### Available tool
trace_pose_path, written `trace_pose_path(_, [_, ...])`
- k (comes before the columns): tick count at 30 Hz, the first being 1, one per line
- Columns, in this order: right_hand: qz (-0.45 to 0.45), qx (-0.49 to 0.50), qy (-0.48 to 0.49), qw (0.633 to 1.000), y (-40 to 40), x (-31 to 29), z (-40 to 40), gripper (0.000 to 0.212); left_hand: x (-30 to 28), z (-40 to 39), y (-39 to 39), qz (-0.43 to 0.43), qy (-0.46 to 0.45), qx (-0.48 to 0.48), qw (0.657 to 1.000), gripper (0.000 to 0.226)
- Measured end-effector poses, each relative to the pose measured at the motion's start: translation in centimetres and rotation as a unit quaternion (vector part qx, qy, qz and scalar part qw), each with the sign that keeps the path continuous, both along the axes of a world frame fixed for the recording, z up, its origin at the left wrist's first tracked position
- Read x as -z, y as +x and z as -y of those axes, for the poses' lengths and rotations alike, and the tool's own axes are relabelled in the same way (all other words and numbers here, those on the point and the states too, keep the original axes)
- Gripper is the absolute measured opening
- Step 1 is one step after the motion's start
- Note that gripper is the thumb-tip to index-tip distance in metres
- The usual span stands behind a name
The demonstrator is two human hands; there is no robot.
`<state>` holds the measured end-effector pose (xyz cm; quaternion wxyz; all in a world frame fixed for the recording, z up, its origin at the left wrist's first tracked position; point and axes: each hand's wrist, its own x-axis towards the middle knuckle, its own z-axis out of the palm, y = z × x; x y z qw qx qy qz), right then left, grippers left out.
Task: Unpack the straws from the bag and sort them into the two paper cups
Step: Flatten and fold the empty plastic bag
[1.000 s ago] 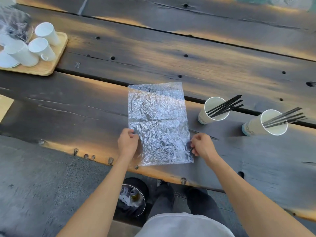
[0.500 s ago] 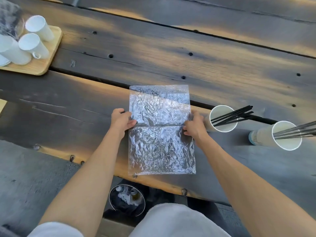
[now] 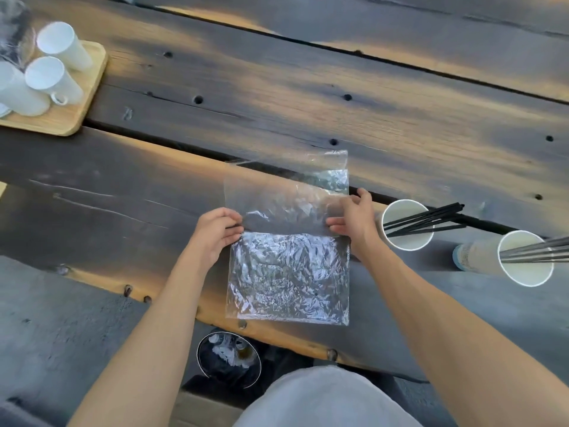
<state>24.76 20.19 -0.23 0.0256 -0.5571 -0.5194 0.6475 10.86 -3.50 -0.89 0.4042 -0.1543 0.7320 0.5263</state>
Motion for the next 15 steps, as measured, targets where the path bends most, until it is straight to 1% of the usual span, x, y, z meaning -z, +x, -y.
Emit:
trace_pose_path(2, [-0.017, 0.011, -0.009, 1.0, -0.2, 0.0, -0.1, 0.057, 0.0, 0.6, 0.4, 0.001, 0.017, -0.003, 1.0, 0.027])
trace_pose_path(5, [-0.061, 0.033, -0.021, 0.997, -0.3, -0.7, -0.1, 0.033, -0.1, 1.3, 1.1, 0.018, 0.053, -0.035, 0.998, 0.027])
trace_pose_path(6, [-0.073, 0.031, -0.015, 0.997, -0.3, -1.1, 0.0, 0.032, -0.1, 1.5, 1.4, 0.028, 0.069, -0.051, 0.996, 0.025])
trace_pose_path(9, [-0.116, 0.028, -0.004, 0.993, 0.5, -2.3, 0.8, 0.047, -0.3, 2.1, 1.9, 0.043, 0.105, -0.083, 0.99, 0.02])
trace_pose_path(11, [-0.138, 0.017, -0.003, 0.99, 1.7, -3.1, 1.5, 0.054, -0.3, 2.6, 2.2, 0.035, 0.116, -0.095, 0.988, 0.016])
trace_pose_path(14, [-0.141, -0.011, 0.001, 0.99, 4.0, -3.5, 2.2, 0.061, -0.2, 3.6, 2.5, 0.017, 0.124, -0.1, 0.987, 0.007])
trace_pose_path(15, [-0.136, -0.015, 0.004, 0.991, 4.8, -3.4, 2.4, 0.062, -0.1, 3.9, 2.7, 0.009, 0.123, -0.093, 0.988, 0.007])
